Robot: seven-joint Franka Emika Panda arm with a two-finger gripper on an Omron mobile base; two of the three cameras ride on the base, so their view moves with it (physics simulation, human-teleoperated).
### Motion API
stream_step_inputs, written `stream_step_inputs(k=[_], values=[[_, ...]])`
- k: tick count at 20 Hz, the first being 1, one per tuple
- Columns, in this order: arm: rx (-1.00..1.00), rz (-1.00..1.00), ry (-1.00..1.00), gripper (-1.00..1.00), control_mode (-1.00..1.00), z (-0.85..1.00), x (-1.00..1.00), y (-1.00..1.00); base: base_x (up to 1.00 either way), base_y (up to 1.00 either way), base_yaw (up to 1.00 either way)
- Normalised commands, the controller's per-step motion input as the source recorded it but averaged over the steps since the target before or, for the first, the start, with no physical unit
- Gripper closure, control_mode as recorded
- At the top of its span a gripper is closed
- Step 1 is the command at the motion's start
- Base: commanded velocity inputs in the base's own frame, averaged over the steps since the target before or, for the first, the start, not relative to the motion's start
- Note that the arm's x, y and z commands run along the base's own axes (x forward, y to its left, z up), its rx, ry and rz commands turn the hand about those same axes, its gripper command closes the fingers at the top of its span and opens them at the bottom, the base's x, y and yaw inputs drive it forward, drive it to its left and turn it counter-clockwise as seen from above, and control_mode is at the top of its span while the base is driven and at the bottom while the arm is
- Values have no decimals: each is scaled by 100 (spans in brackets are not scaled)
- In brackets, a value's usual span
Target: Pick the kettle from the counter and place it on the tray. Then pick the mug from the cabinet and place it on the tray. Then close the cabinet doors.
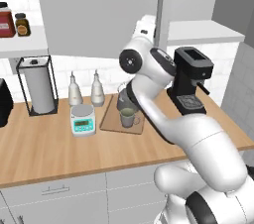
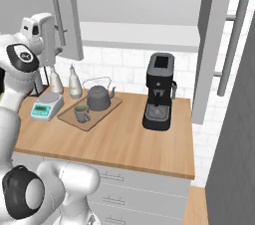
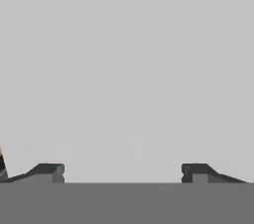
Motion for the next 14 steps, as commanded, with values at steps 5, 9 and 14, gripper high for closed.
stream_step_inputs(k=[5,9,14], values=[[0,0,14,-100,-100,-10,100,-59,0,0,0],[0,1,14,-100,-100,-22,100,-50,0,0,0],[0,15,5,-100,-100,-18,87,-35,0,0,0]])
